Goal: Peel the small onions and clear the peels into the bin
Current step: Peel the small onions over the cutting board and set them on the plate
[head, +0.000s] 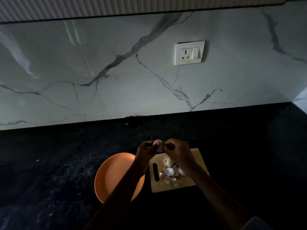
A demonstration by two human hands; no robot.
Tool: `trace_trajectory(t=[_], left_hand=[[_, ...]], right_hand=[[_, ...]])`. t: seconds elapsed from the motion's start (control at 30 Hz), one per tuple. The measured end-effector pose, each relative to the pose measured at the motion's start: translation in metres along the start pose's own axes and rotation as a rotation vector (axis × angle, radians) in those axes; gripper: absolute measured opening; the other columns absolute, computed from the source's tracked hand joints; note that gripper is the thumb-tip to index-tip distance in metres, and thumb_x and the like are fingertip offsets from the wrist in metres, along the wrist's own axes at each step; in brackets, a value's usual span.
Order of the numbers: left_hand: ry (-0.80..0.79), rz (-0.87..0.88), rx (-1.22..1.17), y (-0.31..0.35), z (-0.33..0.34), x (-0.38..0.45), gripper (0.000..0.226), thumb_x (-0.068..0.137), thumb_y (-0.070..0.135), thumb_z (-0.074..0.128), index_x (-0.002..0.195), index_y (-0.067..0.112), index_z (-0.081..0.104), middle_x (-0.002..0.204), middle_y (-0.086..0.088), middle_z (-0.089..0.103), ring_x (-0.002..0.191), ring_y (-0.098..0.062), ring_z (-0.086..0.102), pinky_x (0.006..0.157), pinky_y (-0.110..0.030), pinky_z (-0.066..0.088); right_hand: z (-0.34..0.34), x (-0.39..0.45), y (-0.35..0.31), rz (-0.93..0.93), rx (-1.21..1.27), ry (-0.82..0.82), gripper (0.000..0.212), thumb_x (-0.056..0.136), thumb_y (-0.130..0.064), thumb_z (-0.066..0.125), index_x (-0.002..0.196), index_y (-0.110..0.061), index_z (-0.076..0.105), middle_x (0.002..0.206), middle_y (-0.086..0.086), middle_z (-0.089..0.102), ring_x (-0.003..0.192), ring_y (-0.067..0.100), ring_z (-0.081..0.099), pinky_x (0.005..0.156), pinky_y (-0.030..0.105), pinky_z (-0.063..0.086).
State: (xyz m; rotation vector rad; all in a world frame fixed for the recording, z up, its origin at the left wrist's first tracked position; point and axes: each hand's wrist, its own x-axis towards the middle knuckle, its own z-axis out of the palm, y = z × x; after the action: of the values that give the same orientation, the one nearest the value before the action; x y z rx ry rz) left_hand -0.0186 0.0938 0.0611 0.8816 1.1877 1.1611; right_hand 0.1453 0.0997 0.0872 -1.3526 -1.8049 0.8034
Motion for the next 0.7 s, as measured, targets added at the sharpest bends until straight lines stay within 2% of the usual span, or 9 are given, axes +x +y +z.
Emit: trace_trajectory(t=[0.1, 0.17, 0.27, 0.37, 0.43, 0.5, 0.57, 0.63, 0.7], left_hand=[[0.028, -0.038, 0.031, 0.0042, 0.0004, -0.0014, 0.015, 0.090, 0.024, 0.071, 0.098, 0.013, 0.076, 0.097, -0.014, 0.075, 0.094, -0.029, 0.068, 0.086, -0.040, 0.052], [0.015, -0.044, 0.060, 0.0048, 0.0006, -0.0020, 0.010, 0.091, 0.024, 0.070, 0.094, 0.018, 0.077, 0.092, -0.009, 0.076, 0.089, -0.022, 0.068, 0.078, -0.032, 0.051], [-0.008, -0.007, 0.080, 0.0034, 0.0008, -0.0016, 0.028, 0.087, 0.027, 0.073, 0.106, 0.006, 0.075, 0.100, -0.015, 0.075, 0.096, -0.027, 0.071, 0.083, -0.035, 0.056], [0.008, 0.035, 0.076, 0.0057, 0.0049, -0.0017, 0.052, 0.075, 0.040, 0.080, 0.110, 0.002, 0.072, 0.105, -0.018, 0.074, 0.104, -0.035, 0.070, 0.091, -0.045, 0.057], [0.000, 0.045, 0.084, 0.0042, 0.0054, 0.0002, 0.050, 0.073, 0.040, 0.081, 0.108, 0.004, 0.074, 0.103, -0.017, 0.075, 0.100, -0.034, 0.071, 0.091, -0.048, 0.057], [0.001, 0.050, 0.077, 0.0053, 0.0052, 0.0005, 0.040, 0.076, 0.035, 0.078, 0.104, 0.006, 0.075, 0.099, -0.016, 0.076, 0.095, -0.030, 0.071, 0.089, -0.045, 0.057], [-0.022, 0.066, 0.074, 0.0033, 0.0035, 0.0017, 0.045, 0.079, 0.035, 0.081, 0.107, 0.001, 0.074, 0.103, -0.021, 0.074, 0.098, -0.034, 0.070, 0.089, -0.045, 0.057], [-0.036, 0.068, 0.064, 0.0032, 0.0037, 0.0008, 0.047, 0.081, 0.035, 0.081, 0.109, -0.002, 0.072, 0.105, -0.026, 0.072, 0.101, -0.038, 0.069, 0.091, -0.046, 0.057], [-0.025, 0.052, 0.032, 0.0030, 0.0029, 0.0004, 0.037, 0.085, 0.025, 0.075, 0.109, -0.003, 0.071, 0.104, -0.026, 0.072, 0.101, -0.038, 0.069, 0.091, -0.046, 0.056]], right_hand=[[-0.0020, 0.0006, 0.0013, 0.034, 0.005, -0.048, 0.015, 0.090, -0.029, 0.074, 0.087, -0.015, 0.074, 0.075, -0.004, 0.072, 0.071, 0.007, 0.068, 0.063, 0.028, 0.052], [-0.0029, 0.0006, 0.0013, 0.040, -0.005, -0.056, 0.016, 0.089, -0.032, 0.074, 0.086, -0.016, 0.074, 0.075, -0.004, 0.072, 0.070, 0.006, 0.068, 0.063, 0.029, 0.052], [-0.0031, -0.0026, -0.0023, 0.074, 0.042, -0.017, 0.019, 0.086, -0.033, 0.078, 0.081, -0.016, 0.072, 0.072, -0.004, 0.071, 0.068, 0.007, 0.067, 0.058, 0.025, 0.050], [-0.0009, -0.0036, -0.0053, 0.117, 0.070, 0.047, 0.024, 0.083, -0.033, 0.081, 0.074, -0.014, 0.068, 0.067, 0.000, 0.068, 0.065, 0.014, 0.065, 0.057, 0.031, 0.048], [-0.0002, -0.0022, -0.0052, 0.108, 0.051, 0.068, 0.028, 0.080, -0.032, 0.082, 0.071, -0.012, 0.066, 0.064, 0.002, 0.066, 0.062, 0.017, 0.064, 0.056, 0.032, 0.045], [-0.0002, -0.0010, -0.0048, 0.096, 0.047, 0.079, 0.030, 0.079, -0.033, 0.084, 0.069, -0.011, 0.065, 0.063, 0.002, 0.065, 0.058, 0.014, 0.061, 0.053, 0.030, 0.043], [-0.0003, -0.0016, -0.0056, 0.085, 0.048, 0.087, 0.031, 0.077, -0.032, 0.086, 0.069, -0.011, 0.066, 0.061, -0.001, 0.064, 0.055, 0.004, 0.056, 0.051, 0.021, 0.041], [-0.0006, -0.0019, -0.0056, 0.068, 0.031, 0.086, 0.029, 0.078, -0.032, 0.085, 0.070, -0.011, 0.067, 0.062, -0.005, 0.063, 0.057, 0.001, 0.057, 0.051, 0.012, 0.038], [-0.0006, -0.0018, -0.0045, 0.060, 0.021, 0.060, 0.027, 0.083, -0.033, 0.081, 0.075, -0.011, 0.069, 0.065, -0.006, 0.066, 0.062, 0.002, 0.062, 0.053, 0.012, 0.041]])
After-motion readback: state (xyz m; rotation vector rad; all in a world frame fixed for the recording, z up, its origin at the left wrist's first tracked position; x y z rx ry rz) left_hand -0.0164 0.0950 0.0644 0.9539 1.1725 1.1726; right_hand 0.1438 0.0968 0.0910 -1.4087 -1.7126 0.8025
